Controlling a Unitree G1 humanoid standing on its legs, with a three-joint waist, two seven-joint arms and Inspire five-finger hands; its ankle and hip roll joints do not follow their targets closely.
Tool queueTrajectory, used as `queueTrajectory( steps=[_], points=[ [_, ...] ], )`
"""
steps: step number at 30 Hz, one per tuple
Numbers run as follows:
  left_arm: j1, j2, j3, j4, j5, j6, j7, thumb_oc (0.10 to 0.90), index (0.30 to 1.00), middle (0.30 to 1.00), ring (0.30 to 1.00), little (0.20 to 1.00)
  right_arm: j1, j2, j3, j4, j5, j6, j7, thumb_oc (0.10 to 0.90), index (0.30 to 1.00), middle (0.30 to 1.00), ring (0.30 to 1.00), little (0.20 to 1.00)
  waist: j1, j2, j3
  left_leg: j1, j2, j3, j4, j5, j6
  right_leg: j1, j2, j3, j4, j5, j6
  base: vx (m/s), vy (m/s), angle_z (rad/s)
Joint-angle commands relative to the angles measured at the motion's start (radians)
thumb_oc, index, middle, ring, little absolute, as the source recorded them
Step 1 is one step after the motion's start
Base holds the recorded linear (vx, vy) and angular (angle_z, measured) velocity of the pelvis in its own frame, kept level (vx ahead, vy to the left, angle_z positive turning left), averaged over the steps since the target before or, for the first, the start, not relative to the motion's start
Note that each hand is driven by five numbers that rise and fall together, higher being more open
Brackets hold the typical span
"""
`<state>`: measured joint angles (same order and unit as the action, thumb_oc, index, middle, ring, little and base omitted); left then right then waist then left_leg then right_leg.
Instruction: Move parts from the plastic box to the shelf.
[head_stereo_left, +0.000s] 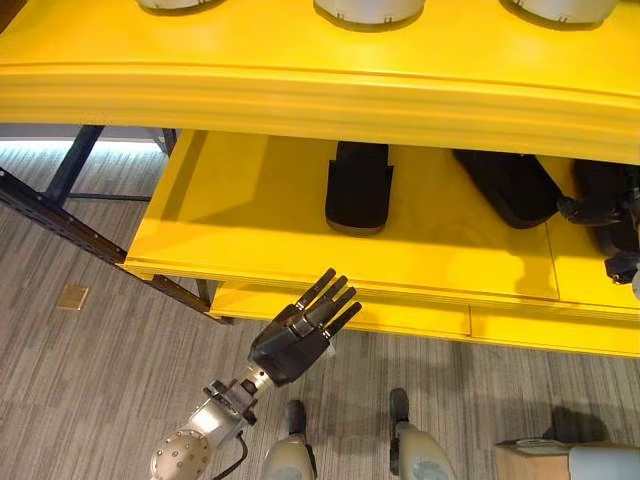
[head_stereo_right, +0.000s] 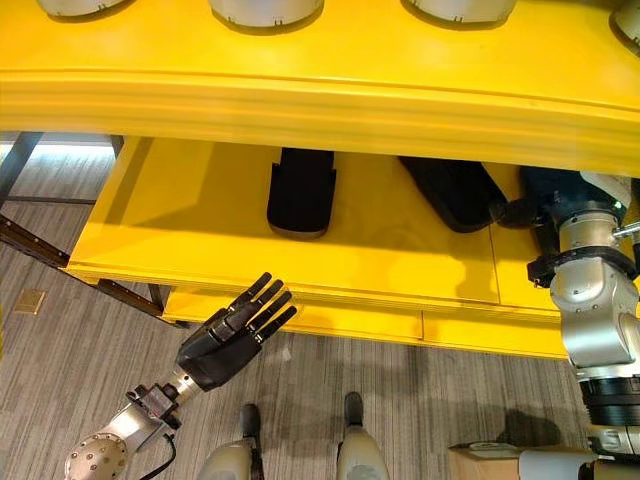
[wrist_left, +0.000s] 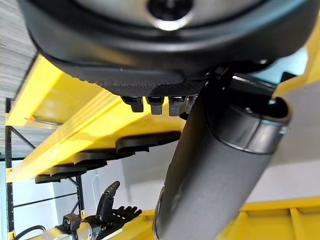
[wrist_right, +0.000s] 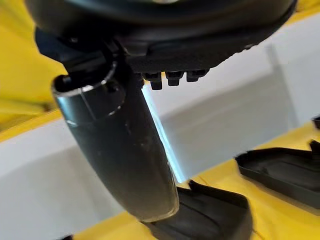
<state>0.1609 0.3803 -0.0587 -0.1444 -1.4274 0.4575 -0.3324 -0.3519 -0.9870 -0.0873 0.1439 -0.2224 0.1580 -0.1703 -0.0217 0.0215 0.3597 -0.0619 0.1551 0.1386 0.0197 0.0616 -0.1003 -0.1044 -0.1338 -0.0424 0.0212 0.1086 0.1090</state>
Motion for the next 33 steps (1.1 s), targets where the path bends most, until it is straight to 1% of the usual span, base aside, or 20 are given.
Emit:
queueTrajectory(
  steps=[1,4,6,9,10,14,18,21,24,28,30,32,33],
  points=[
    [-0.049,0.013,-0.036,-0.091,-0.038,-0.027,-0.085,0.9,1.0,1.0,1.0,1.0,-0.164,-0.107,0.017,0.0,0.012,-0.022,-0.009,0.9,1.0,1.0,1.0,1.0,0.023,-0.014,-0.013,-0.012,0.029,-0.012,0.065,-0.059,0.014,-0.032,-0.025,-0.021,0.215,-0.185,0.0,-0.16,-0.084,-0.02],
    [-0.068,0.022,-0.054,-0.084,-0.027,-0.045,-0.098,0.9,1.0,1.0,1.0,1.0,-0.24,-0.156,0.082,0.062,-0.059,-0.053,0.002,0.9,1.0,1.0,1.0,1.0,0.028,-0.002,0.019,-0.048,0.03,-0.023,0.078,-0.052,0.01,-0.064,-0.017,-0.021,0.237,-0.196,-0.01,-0.16,-0.081,-0.04],
    [-0.074,0.026,-0.063,-0.084,-0.021,-0.055,-0.102,0.9,1.0,1.0,1.0,1.0,-0.28,-0.177,0.122,0.079,-0.057,-0.055,0.005,0.9,1.0,1.0,1.0,1.0,0.029,0.005,0.034,-0.067,0.032,-0.029,0.089,-0.048,0.008,-0.083,-0.014,-0.023,0.255,-0.202,-0.016,-0.11,-0.049,-0.04],
    [-0.073,0.029,-0.068,-0.084,-0.017,-0.067,-0.111,0.9,1.0,1.0,1.0,1.0,-0.307,-0.196,0.148,0.083,-0.088,-0.065,0.014,0.9,1.0,1.0,1.0,1.0,0.027,0.014,0.05,-0.088,0.031,-0.037,0.1,-0.043,0.007,-0.105,-0.011,-0.022,0.278,-0.209,-0.022,-0.09,-0.034,0.0],
    [-0.07,0.029,-0.073,-0.086,-0.016,-0.08,-0.114,0.9,1.0,1.0,1.0,1.0,-0.326,-0.205,0.178,0.084,-0.089,-0.065,0.013,0.9,1.0,1.0,1.0,1.0,0.023,0.026,0.064,-0.104,0.03,-0.041,0.106,-0.038,0.007,-0.126,-0.009,-0.02,0.297,-0.216,-0.031,-0.1,-0.008,0.01],
    [-0.068,0.034,-0.077,-0.09,-0.023,-0.092,-0.125,0.9,1.0,1.0,1.0,1.0,-0.351,-0.216,0.206,0.092,-0.16,-0.08,-0.007,0.9,1.0,1.0,1.0,1.0,0.021,0.042,0.085,-0.131,0.023,-0.046,0.122,-0.036,0.009,-0.159,-0.011,-0.017,0.327,-0.224,-0.038,-0.07,0.008,0.0],
    [-0.066,0.042,-0.079,-0.095,-0.037,-0.097,-0.128,0.9,1.0,1.0,1.0,1.0,-0.382,-0.225,0.229,0.101,-0.171,-0.083,-0.021,0.9,1.0,1.0,1.0,1.0,0.022,0.049,0.096,-0.148,0.017,-0.048,0.137,-0.042,0.011,-0.176,-0.015,-0.015,0.344,-0.23,-0.042,-0.05,0.018,0.02],
    [-0.063,0.047,-0.076,-0.095,-0.042,-0.092,-0.136,0.9,1.0,1.0,1.0,1.0,-0.408,-0.23,0.252,0.114,-0.211,-0.091,-0.02,0.9,1.0,1.0,1.0,1.0,0.026,0.054,0.104,-0.161,0.011,-0.051,0.147,-0.045,0.014,-0.189,-0.019,-0.013,0.359,-0.234,-0.042,-0.04,0.005,0.0],
    [-0.058,0.05,-0.076,-0.099,-0.045,-0.094,-0.136,0.9,1.0,1.0,1.0,1.0,-0.421,-0.233,0.27,0.121,-0.214,-0.086,-0.017,0.9,1.0,1.0,1.0,1.0,0.029,0.057,0.109,-0.167,0.007,-0.054,0.15,-0.046,0.016,-0.197,-0.021,-0.012,0.365,-0.236,-0.043,-0.03,0.0,-0.04],
    [-0.055,0.055,-0.07,-0.101,-0.046,-0.09,-0.143,0.9,1.0,1.0,1.0,1.0,-0.448,-0.237,0.302,0.135,-0.209,-0.06,0.003,0.9,1.0,1.0,1.0,1.0,0.033,0.059,0.115,-0.18,0.003,-0.055,0.158,-0.047,0.017,-0.211,-0.022,-0.01,0.376,-0.237,-0.044,-0.02,0.0,0.0],
    [-0.053,0.057,-0.063,-0.101,-0.044,-0.085,-0.149,0.9,1.0,1.0,1.0,1.0,-0.46,-0.237,0.314,0.148,-0.21,-0.047,0.029,0.9,1.0,1.0,1.0,1.0,0.035,0.06,0.118,-0.182,0.002,-0.055,0.159,-0.049,0.018,-0.213,-0.024,-0.01,0.378,-0.238,-0.044,-0.04,-0.01,-0.01],
    [-0.056,0.062,-0.059,-0.105,-0.047,-0.081,-0.147,0.9,1.0,1.0,1.0,1.0,-0.477,-0.238,0.337,0.167,-0.186,-0.007,0.082,0.9,1.0,1.0,1.0,1.0,0.039,0.059,0.121,-0.188,0.002,-0.056,0.162,-0.049,0.018,-0.218,-0.026,-0.011,0.381,-0.239,-0.042,-0.03,-0.028,0.01],
    [-0.053,0.062,-0.054,-0.105,-0.045,-0.074,-0.146,0.9,1.0,1.0,1.0,1.0,-0.484,-0.239,0.347,0.182,-0.154,-0.004,0.117,0.9,1.0,1.0,1.0,1.0,0.04,0.056,0.126,-0.186,0.0,-0.058,0.166,-0.052,0.018,-0.215,-0.028,-0.011,0.388,-0.245,-0.042,-0.01,-0.034,0.04]
  ],
)
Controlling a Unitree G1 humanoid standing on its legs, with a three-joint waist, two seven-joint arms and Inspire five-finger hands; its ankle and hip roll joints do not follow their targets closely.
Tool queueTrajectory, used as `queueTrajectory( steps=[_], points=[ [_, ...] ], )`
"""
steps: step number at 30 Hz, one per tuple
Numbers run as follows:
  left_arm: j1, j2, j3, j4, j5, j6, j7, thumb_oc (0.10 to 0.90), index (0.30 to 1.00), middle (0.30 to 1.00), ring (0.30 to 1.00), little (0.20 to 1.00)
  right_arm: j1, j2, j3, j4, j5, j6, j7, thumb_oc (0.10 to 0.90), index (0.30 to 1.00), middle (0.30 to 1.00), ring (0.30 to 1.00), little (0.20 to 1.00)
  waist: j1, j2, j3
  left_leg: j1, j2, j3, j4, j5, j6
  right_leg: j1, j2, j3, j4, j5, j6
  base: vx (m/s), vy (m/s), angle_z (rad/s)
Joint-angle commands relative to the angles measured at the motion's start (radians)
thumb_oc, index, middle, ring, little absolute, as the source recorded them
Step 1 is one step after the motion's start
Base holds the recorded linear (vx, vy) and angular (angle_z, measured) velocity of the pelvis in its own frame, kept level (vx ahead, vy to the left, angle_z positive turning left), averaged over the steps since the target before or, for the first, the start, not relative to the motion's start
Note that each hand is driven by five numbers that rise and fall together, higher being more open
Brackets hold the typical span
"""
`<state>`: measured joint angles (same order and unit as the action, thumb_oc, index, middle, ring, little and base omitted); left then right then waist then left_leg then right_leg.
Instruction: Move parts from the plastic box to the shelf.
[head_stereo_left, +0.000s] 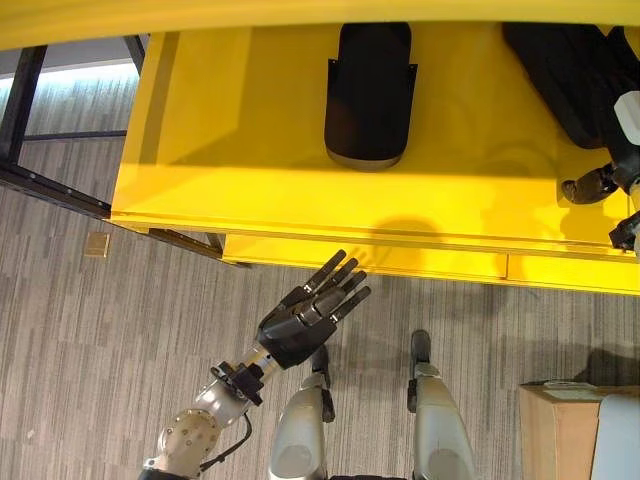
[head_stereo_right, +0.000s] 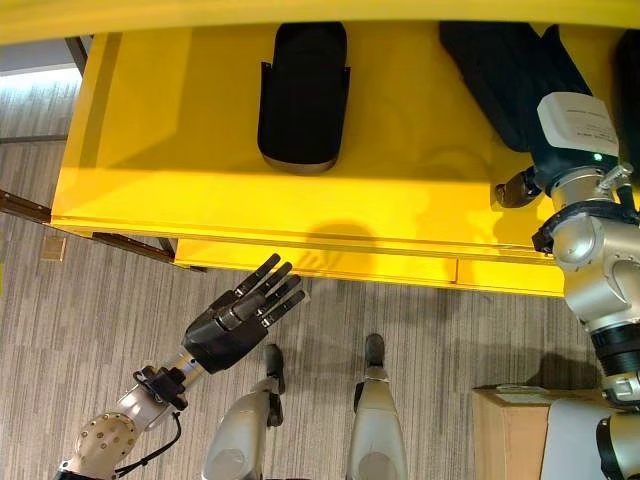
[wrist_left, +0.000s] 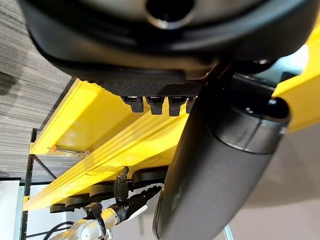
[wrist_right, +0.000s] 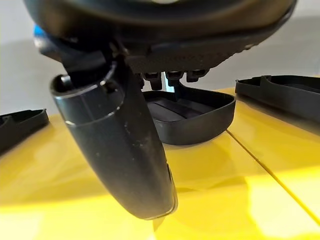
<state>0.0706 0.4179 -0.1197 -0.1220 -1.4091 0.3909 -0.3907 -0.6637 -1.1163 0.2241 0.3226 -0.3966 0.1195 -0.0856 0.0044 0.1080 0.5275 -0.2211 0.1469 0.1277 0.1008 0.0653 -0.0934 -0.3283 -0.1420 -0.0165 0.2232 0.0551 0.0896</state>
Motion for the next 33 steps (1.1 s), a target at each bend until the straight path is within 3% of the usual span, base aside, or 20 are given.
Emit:
queueTrajectory(
  steps=[1,3,7,8,15,24,33],
  points=[
    [0.036,0.024,0.009,-0.128,-0.064,-0.004,-0.084,0.9,1.0,1.0,1.0,1.0,-0.18,-0.111,0.045,0.009,0.04,0.034,0.059,0.9,1.0,1.0,1.0,1.0,0.015,-0.032,-0.042,-0.028,0.009,-0.047,0.086,-0.055,0.011,0.009,-0.02,-0.037,0.187,-0.192,-0.023,-0.01,-0.041,0.04],
    [0.032,0.02,0.013,-0.124,-0.058,0.003,-0.08,0.9,1.0,1.0,1.0,1.0,-0.184,-0.104,0.057,0.023,0.092,0.088,0.095,0.9,1.0,1.0,1.0,1.0,0.017,-0.036,-0.04,-0.029,0.012,-0.048,0.088,-0.055,0.01,0.01,-0.019,-0.039,0.189,-0.192,-0.024,0.0,-0.039,0.03],
    [0.028,0.021,0.015,-0.129,-0.055,0.007,-0.073,0.9,1.0,1.0,1.0,1.0,-0.192,-0.093,0.06,0.046,0.164,0.113,0.112,0.9,1.0,1.0,1.0,1.0,0.018,-0.04,-0.039,-0.03,0.015,-0.048,0.09,-0.054,0.01,0.01,-0.017,-0.039,0.191,-0.193,-0.026,0.0,-0.035,0.04],
    [0.02,0.019,0.016,-0.13,-0.047,0.014,-0.063,0.9,1.0,1.0,1.0,1.0,-0.211,-0.079,0.064,0.084,0.211,0.15,0.167,0.9,1.0,1.0,1.0,1.0,0.022,-0.043,-0.038,-0.03,0.018,-0.05,0.09,-0.054,0.008,0.013,-0.014,-0.04,0.191,-0.195,-0.027,0.0,-0.068,0.01],
    [-0.005,0.013,0.022,-0.129,-0.032,0.033,-0.03,0.9,1.0,1.0,1.0,1.0,-0.277,-0.048,0.088,0.197,0.278,0.234,0.298,0.9,1.0,1.0,1.0,1.0,0.034,-0.055,-0.036,-0.035,0.026,-0.055,0.097,-0.051,0.005,0.018,-0.005,-0.043,0.194,-0.197,-0.032,0.01,-0.054,0.05],
    [-0.022,0.012,0.026,-0.136,-0.027,0.048,-0.013,0.9,1.0,1.0,1.0,1.0,-0.308,-0.029,0.107,0.28,0.304,0.218,0.353,0.9,1.0,1.0,1.0,1.0,0.045,-0.063,-0.035,-0.045,0.029,-0.057,0.098,-0.045,0.005,0.021,0.001,-0.047,0.185,-0.19,-0.034,0.0,-0.011,0.02],
    [-0.029,0.011,0.024,-0.149,-0.03,0.057,0.005,0.9,1.0,1.0,1.0,1.0,-0.29,0.034,0.102,0.229,0.349,0.25,0.424,0.9,1.0,1.0,1.0,1.0,0.044,-0.068,-0.029,-0.039,0.027,-0.052,0.103,-0.048,0.007,0.032,0.001,-0.044,0.182,-0.191,-0.034,0.0,0.0,0.0]
  ],
)
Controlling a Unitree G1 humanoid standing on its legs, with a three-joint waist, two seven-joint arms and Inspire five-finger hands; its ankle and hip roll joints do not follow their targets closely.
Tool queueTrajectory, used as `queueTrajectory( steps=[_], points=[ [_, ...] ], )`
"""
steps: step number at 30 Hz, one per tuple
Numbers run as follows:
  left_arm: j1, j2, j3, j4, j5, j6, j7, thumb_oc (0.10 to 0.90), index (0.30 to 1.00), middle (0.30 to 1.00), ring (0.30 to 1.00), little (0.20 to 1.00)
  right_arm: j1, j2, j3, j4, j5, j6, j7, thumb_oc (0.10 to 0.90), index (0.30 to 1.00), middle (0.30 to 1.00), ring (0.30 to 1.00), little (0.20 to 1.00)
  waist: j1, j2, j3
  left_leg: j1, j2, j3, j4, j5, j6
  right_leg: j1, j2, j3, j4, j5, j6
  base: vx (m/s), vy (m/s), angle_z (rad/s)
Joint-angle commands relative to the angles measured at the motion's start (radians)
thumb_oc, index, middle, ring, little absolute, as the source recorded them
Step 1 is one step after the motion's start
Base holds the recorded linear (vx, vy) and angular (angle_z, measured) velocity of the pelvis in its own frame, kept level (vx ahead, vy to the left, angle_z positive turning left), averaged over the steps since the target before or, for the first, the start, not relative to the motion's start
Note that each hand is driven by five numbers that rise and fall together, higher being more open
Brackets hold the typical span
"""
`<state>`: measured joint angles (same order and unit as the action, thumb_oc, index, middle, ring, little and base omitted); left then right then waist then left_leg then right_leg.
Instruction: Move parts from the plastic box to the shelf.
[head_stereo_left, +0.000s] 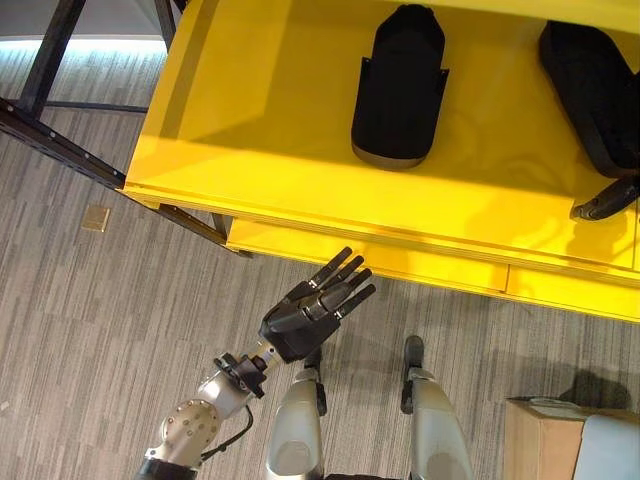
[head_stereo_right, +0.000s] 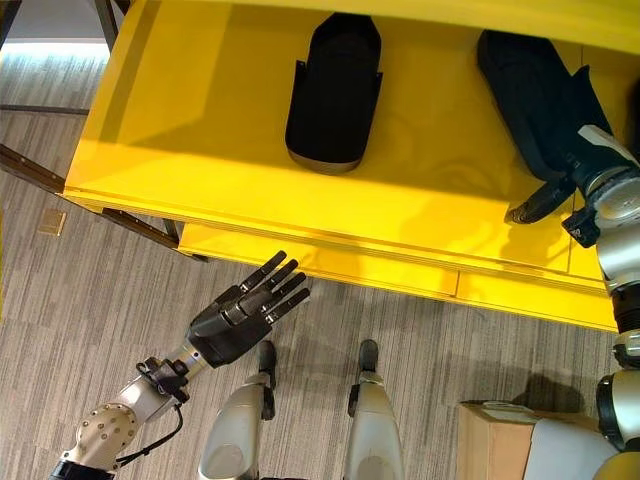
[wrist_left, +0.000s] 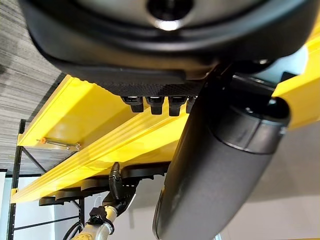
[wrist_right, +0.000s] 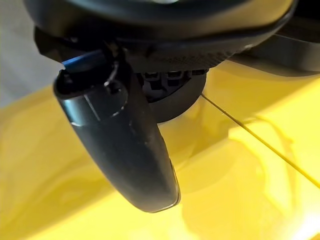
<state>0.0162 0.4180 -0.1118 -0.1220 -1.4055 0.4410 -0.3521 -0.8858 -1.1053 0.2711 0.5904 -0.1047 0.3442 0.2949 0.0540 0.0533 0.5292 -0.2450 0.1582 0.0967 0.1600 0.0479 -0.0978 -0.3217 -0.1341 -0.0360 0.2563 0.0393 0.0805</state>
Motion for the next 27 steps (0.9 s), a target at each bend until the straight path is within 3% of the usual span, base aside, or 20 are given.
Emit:
queueTrajectory(
  steps=[1,12,27],
  points=[
    [0.023,0.009,0.016,-0.148,-0.032,0.008,-0.034,0.9,1.0,1.0,1.0,1.0,-0.067,0.033,0.055,-0.043,0.07,0.039,0.046,0.9,1.0,1.0,1.0,1.0,-0.004,-0.012,-0.033,-0.018,0.018,-0.021,0.042,-0.027,0.011,0.024,-0.005,-0.024,0.144,-0.17,-0.026,0.0,0.004,-0.04],
    [0.001,-0.004,-0.005,-0.138,-0.029,0.0,-0.022,0.9,1.0,1.0,1.0,1.0,-0.048,0.161,0.038,-0.048,0.163,0.093,0.041,0.9,1.0,1.0,1.0,1.0,-0.003,-0.006,-0.028,-0.013,0.016,-0.019,0.043,-0.026,0.015,0.028,-0.004,-0.02,0.145,-0.168,-0.027,0.0,0.001,-0.01],
    [-0.012,-0.015,-0.023,-0.131,-0.036,-0.013,-0.008,0.9,1.0,1.0,1.0,1.0,-0.066,0.204,0.07,-0.058,0.053,0.069,0.054,0.9,1.0,1.0,1.0,1.0,-0.003,-0.002,-0.028,-0.008,0.014,-0.016,0.042,-0.025,0.017,0.031,-0.004,-0.018,0.142,-0.163,-0.026,0.0,0.0,0.0]
  ],
)
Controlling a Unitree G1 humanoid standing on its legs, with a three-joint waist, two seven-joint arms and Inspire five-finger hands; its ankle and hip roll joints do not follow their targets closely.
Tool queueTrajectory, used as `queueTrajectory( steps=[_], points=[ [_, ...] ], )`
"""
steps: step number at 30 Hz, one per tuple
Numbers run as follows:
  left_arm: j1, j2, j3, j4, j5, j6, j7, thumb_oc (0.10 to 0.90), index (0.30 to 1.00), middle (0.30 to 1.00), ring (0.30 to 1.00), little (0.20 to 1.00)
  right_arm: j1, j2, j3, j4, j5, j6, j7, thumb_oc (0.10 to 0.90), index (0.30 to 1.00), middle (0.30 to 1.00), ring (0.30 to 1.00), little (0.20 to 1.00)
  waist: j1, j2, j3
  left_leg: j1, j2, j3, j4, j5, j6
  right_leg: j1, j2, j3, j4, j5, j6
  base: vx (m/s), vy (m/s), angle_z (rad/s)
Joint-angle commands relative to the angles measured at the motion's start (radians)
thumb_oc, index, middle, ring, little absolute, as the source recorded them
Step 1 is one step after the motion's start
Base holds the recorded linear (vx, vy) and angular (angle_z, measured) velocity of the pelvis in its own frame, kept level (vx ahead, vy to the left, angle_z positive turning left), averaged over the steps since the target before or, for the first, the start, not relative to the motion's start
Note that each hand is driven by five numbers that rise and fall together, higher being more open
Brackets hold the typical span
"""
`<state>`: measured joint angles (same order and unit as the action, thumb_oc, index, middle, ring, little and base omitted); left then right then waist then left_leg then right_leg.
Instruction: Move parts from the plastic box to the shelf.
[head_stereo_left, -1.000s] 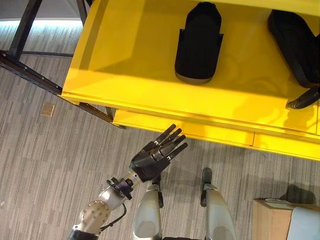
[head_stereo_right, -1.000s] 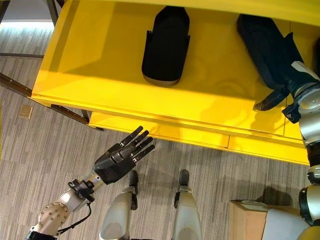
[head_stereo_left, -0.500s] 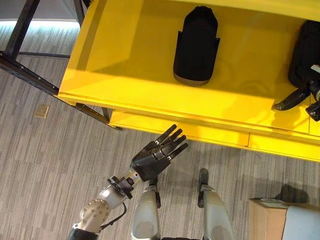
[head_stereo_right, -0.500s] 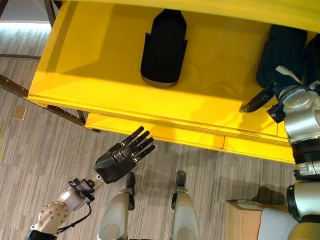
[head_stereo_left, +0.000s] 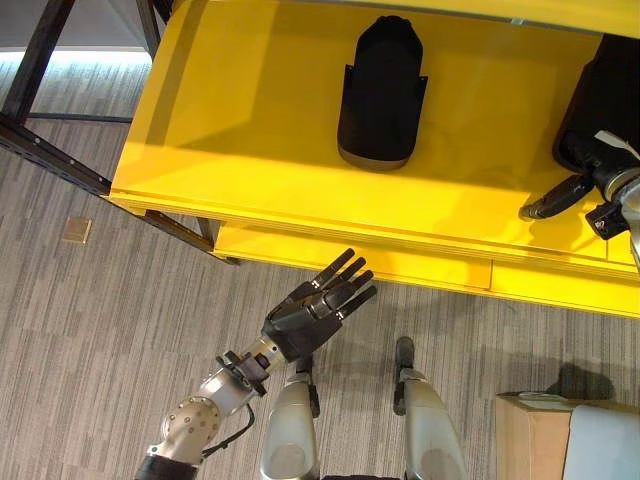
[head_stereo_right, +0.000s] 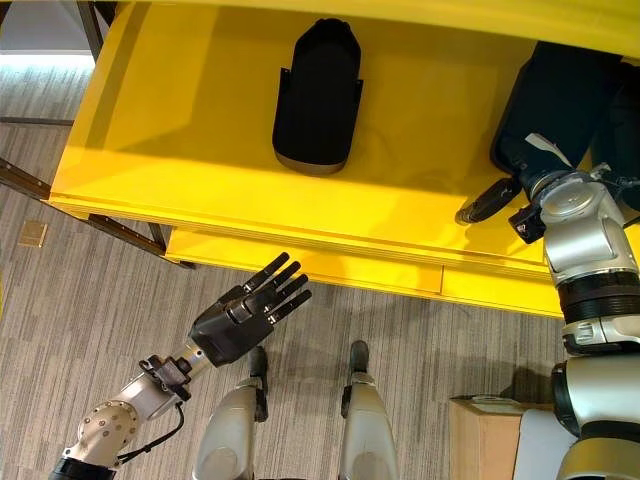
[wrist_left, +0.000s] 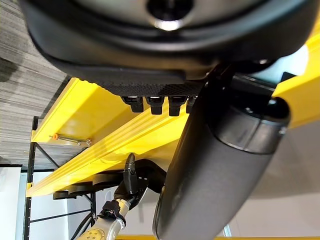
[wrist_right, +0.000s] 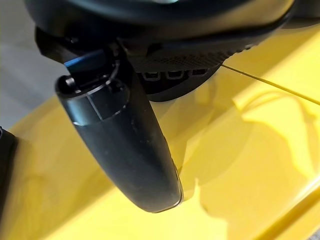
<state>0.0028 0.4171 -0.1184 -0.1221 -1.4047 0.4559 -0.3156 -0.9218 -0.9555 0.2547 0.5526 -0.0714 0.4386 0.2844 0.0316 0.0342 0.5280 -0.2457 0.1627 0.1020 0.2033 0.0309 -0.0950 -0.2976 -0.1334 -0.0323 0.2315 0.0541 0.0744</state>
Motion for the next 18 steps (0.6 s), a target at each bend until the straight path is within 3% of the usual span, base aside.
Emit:
queueTrajectory(
  steps=[1,18],
  points=[
    [0.002,-0.014,-0.016,-0.131,-0.037,-0.028,-0.045,0.9,1.0,1.0,1.0,1.0,-0.029,0.051,0.086,-0.017,0.019,-0.035,0.067,0.9,1.0,1.0,1.0,1.0,0.019,0.017,-0.027,-0.007,0.009,-0.02,-0.001,-0.008,0.015,0.007,-0.005,-0.022,0.167,-0.178,-0.02,0.0,0.0,0.0],
    [0.003,-0.009,-0.029,-0.144,-0.051,-0.044,-0.027,0.9,1.0,1.0,1.0,1.0,-0.034,0.043,0.12,-0.101,-0.025,-0.119,0.097,0.9,1.0,1.0,1.0,1.0,0.025,0.016,-0.024,-0.016,0.004,-0.022,0.004,-0.006,0.018,0.003,-0.005,-0.025,0.169,-0.175,-0.018,0.0,0.0,0.0]
  ],
)
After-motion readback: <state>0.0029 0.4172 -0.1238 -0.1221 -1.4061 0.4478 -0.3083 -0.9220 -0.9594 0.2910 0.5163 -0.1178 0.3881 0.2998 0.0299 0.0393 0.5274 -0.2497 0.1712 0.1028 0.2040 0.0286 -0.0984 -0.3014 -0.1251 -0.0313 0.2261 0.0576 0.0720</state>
